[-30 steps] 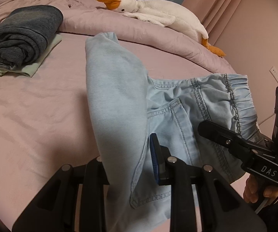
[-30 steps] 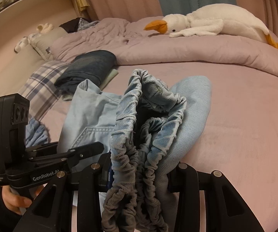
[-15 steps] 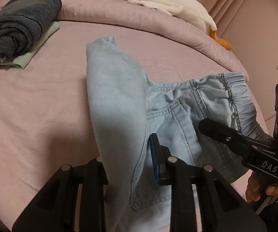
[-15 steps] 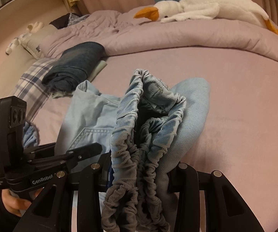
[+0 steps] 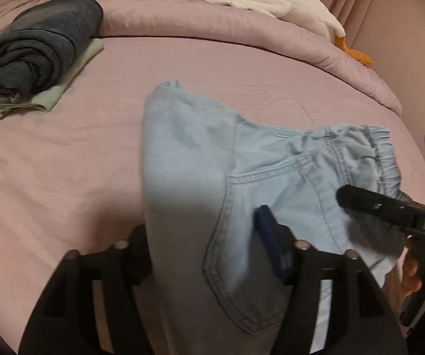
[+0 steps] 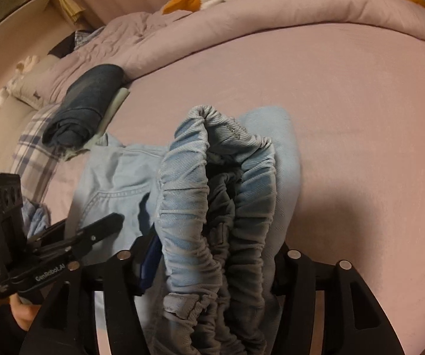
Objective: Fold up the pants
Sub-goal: 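Fold the waistband over onto the jeans with the right tool and open both tools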
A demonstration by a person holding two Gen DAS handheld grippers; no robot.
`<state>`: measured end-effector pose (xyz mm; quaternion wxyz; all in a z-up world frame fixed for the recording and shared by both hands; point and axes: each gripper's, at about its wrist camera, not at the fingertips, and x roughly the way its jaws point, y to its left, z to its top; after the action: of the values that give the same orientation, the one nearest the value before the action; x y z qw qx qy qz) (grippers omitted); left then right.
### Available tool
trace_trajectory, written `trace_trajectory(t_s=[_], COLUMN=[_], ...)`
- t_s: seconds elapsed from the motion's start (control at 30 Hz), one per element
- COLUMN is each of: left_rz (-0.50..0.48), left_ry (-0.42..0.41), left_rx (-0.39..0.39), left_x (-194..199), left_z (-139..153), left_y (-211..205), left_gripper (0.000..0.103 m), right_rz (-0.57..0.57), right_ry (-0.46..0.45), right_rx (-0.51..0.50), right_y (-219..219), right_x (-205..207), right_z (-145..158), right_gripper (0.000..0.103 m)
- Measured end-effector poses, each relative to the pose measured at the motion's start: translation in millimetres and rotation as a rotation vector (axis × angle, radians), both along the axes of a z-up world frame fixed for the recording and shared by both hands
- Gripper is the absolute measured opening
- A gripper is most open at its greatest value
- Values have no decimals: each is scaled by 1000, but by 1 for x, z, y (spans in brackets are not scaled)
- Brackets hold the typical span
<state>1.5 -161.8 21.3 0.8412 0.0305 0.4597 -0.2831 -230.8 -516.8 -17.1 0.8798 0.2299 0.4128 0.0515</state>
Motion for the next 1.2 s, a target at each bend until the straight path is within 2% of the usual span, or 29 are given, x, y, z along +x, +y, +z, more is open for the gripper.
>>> trace_trajectory(t_s=[0.23,0.4,0.53,0.63,0.83,1.03,1.07,1.2], left_rz=[7,12,19,30,5,25,28,46], left_ry=[-7,3,-10,-3,-1,-4,-4,-24], left_rx=[2,-14,-11,-6,-3,20,22,16], left_x=[-18,-39,-50,-48,-62,-62,-63,-75], left_z=[6,5,-3,-2,0,-2,1,15], left_y=[19,38,41,39,46,41,41,44], left_gripper=[63,64,66,66,67,69,66,67], right_rz=[-16,-22,-16,-26,-26,-53,-59,-74], right_ry=[-9,-36,2,19,-1,17,22,26], right_rx=[-24,-152,-254,-294,-271,-242,-237,-263], right_y=[1,12,20,22,21,19,18,24], right_x=[-19,-42,-47,-43,-54,-51,-52,-64], right_z=[13,21,7,1,13,-5,-5,11], right_gripper=[57,57,61,62,62,67,67,67])
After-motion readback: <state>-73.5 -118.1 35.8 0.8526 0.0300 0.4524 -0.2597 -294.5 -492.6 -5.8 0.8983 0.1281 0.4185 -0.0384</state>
